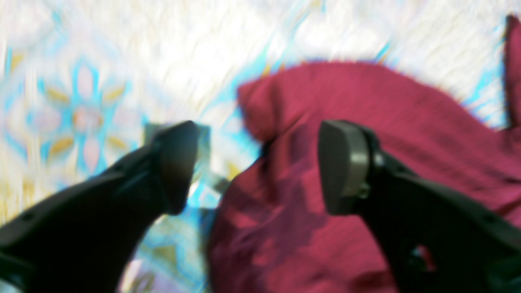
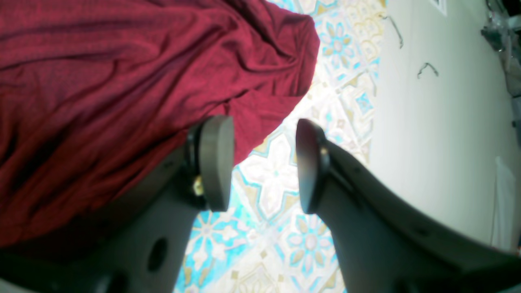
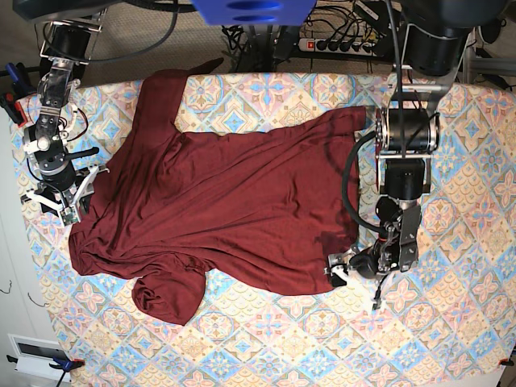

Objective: Layout the t-shirt on the table in an organized manner, then fold the t-shirt properly
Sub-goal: 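Grasp the shirt hem with the left gripper and pull it outward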

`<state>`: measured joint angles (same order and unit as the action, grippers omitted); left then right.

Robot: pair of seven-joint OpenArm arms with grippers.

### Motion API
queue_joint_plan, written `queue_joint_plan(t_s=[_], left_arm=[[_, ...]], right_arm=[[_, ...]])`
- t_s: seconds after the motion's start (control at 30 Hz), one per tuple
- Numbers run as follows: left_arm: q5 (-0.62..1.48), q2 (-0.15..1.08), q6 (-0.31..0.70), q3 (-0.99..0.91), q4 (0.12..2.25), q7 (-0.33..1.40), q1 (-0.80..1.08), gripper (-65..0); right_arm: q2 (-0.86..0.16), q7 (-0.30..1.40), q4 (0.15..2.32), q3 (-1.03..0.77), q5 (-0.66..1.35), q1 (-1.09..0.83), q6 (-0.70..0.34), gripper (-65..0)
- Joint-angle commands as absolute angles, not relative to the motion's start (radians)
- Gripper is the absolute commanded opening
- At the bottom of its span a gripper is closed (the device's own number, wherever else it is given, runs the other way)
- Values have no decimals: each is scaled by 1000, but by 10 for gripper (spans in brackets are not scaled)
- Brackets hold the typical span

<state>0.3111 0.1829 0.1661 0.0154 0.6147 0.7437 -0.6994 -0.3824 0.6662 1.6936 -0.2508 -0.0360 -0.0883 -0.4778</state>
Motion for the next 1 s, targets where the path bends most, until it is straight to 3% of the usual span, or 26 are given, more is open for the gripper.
queue_joint_plan(t_s=[0.0, 0.23, 0.57, 0.63, 0.77, 0.8, 0.9, 0.97], left_arm=[[335, 185, 173, 12, 636, 725, -730, -151], [513, 179, 173, 16, 631, 751, -676, -145], [533, 134, 173, 18, 631, 704, -664, -164], [532, 122, 173, 18, 631, 693, -667, -244], [533, 113, 163, 16, 631, 673, -673, -600], [530, 113, 163, 18, 631, 648, -687, -650], [507, 137, 153, 15, 607, 601, -728, -650], [481, 163, 114, 13, 568, 553, -785, -616]], right_arm=[[-401, 645, 1713, -257, -28, -74, -472, -413], [-401, 645, 1713, -257, -28, -73, -472, -413], [-401, 647, 1716, -255, -28, -74, -472, -413], [-401, 647, 1730, -257, -28, -74, -472, -413], [-401, 647, 1771, -257, -27, -74, -472, -413], [-401, 651, 1779, -257, -27, -74, -472, -413], [-401, 676, 1793, -263, -27, -74, -472, -413], [-401, 685, 1807, -265, -27, -74, -472, -413]])
